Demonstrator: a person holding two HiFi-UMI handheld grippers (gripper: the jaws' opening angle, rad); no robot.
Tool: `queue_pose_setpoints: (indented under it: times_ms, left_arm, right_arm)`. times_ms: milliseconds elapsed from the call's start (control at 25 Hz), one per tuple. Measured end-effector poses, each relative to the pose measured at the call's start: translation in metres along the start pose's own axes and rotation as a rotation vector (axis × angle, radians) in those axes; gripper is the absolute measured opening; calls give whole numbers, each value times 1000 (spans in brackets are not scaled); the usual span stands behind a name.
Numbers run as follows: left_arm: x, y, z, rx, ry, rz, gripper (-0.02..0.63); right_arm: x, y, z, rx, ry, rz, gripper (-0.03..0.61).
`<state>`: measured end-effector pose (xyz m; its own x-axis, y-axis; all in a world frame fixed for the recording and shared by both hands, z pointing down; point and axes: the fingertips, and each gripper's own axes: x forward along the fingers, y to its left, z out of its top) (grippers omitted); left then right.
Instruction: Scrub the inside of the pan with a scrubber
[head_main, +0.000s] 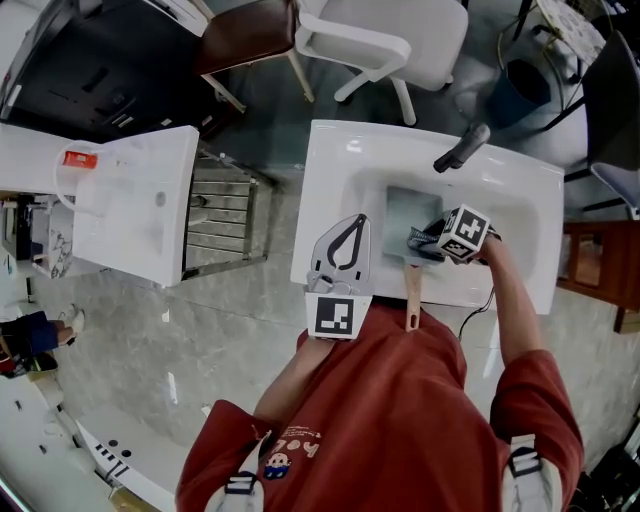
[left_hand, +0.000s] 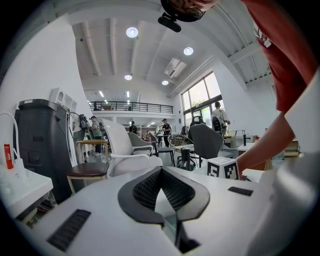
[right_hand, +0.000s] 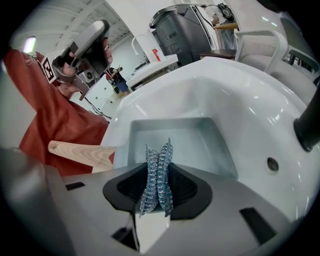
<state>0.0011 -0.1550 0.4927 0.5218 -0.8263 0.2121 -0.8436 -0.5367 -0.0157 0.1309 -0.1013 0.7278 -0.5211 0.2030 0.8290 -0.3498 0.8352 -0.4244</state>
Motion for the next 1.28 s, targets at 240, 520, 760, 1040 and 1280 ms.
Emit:
queue_pose_setpoints:
  times_ms: [240, 520, 760, 1040, 1280]
  left_arm:
    - [-2, -1, -1, 7, 12, 2, 11]
    - [-7, 4, -3, 23, 25, 21, 11]
    - [-9, 7, -4, 22, 34, 31, 11]
    - [-9, 6, -6, 34, 30, 28, 11]
    - [-11, 3, -6, 36, 16, 19, 11]
  right_arm:
    - [6, -34, 3, -40, -23, -157, 135]
    - [16, -81, 6, -105, -20, -398, 135]
    - [19, -88, 6, -157, -44, -548, 135]
    - [23, -88, 5, -169, -20, -561, 137]
    - [27, -86, 4, -143, 15, -592, 137]
